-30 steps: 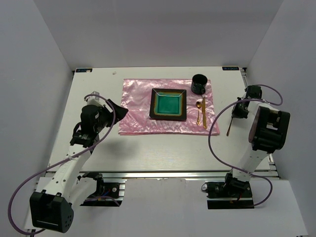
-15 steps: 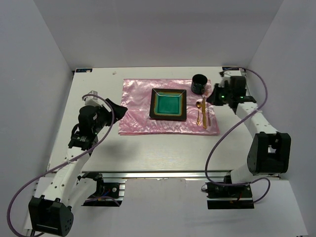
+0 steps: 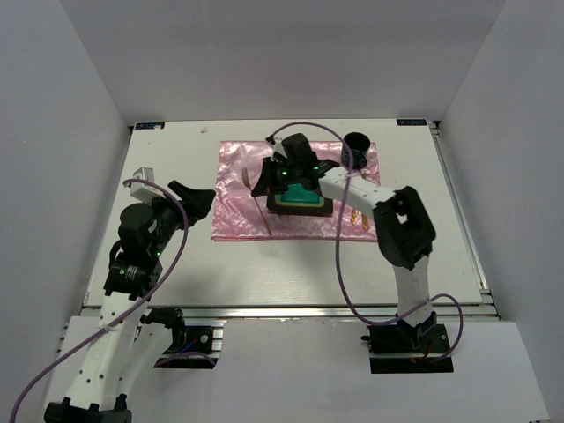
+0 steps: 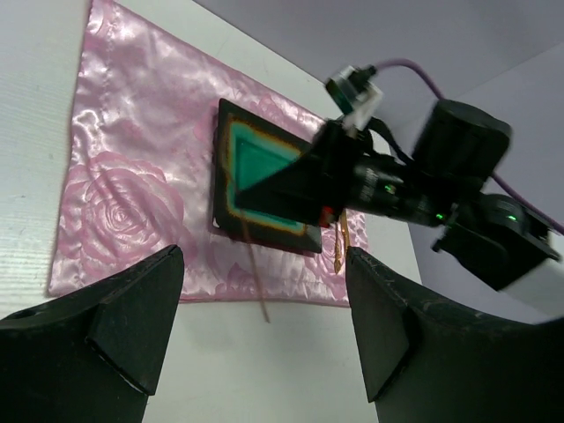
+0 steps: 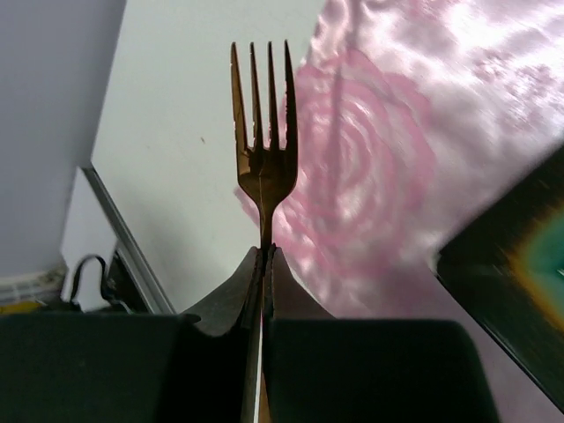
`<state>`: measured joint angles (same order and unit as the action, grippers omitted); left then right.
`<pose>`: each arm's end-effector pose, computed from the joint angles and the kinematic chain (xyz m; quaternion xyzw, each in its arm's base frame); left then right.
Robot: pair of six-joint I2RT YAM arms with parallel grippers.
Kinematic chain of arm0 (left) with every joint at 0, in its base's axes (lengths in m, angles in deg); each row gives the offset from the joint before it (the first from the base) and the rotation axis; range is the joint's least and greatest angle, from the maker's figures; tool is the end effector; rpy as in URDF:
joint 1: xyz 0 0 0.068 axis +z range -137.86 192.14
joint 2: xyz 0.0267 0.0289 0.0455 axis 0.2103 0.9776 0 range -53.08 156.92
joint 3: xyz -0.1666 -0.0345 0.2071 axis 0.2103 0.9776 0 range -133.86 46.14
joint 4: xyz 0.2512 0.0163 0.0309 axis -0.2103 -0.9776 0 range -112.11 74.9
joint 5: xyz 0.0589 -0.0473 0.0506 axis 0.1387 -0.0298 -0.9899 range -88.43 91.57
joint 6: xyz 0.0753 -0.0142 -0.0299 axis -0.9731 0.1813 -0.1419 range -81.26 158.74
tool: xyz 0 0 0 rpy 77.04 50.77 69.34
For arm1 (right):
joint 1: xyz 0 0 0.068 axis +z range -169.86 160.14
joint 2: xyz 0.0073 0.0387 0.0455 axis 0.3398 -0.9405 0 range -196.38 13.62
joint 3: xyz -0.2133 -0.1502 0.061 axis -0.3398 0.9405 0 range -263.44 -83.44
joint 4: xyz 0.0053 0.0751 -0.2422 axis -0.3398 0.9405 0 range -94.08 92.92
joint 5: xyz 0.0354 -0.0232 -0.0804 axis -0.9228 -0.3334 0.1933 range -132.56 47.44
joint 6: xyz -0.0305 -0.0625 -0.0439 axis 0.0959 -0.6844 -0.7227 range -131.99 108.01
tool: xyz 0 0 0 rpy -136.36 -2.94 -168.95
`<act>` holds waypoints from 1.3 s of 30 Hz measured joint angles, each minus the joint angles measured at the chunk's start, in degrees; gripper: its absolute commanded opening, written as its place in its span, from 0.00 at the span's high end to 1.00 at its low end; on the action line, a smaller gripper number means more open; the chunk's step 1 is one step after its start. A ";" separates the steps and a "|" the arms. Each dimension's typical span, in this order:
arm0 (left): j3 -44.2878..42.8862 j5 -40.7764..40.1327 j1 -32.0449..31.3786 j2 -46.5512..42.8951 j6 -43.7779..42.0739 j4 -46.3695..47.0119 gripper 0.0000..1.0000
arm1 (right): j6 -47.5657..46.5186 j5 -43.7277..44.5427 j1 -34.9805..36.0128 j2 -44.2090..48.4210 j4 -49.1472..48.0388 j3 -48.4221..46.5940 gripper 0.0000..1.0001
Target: Set the dinner table for one person
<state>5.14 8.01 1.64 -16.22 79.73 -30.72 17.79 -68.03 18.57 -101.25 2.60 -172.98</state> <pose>0.1822 -0.0419 0.3169 -0.1690 0.7552 -0.3137 0.5502 0.3615 0.3263 0.2280 -0.1710 0.8427 0.4248 0.2833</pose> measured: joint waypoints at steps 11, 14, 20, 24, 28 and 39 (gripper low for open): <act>-0.02 -4.17 0.00 -6.51 3.52 -8.41 0.16 | 13.00 10.91 4.13 -18.75 -1.29 -17.97 1.00; -0.13 -4.61 0.00 -6.91 4.35 -9.60 0.16 | 13.81 14.51 4.13 -21.51 -1.40 -20.15 1.00; -0.13 -6.08 -0.02 -6.91 5.44 -10.12 0.16 | 12.94 20.39 4.07 -24.52 -1.57 -23.63 1.00; -0.13 -6.27 -0.02 -6.71 5.64 -10.01 0.16 | 12.02 22.27 4.07 -24.52 -1.90 -23.52 1.00; -0.13 -6.27 0.00 -5.99 5.62 -9.40 0.16 | 11.78 23.28 3.96 -24.52 -2.67 -22.25 1.00; -0.13 -6.27 -0.02 -5.27 5.62 -9.14 0.16 | 10.73 24.59 3.15 -24.55 -3.76 -20.96 0.71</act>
<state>5.01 1.73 1.62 -21.49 85.35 -39.86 28.52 -43.44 21.72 -125.79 -1.16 -193.94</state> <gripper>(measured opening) 0.834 0.261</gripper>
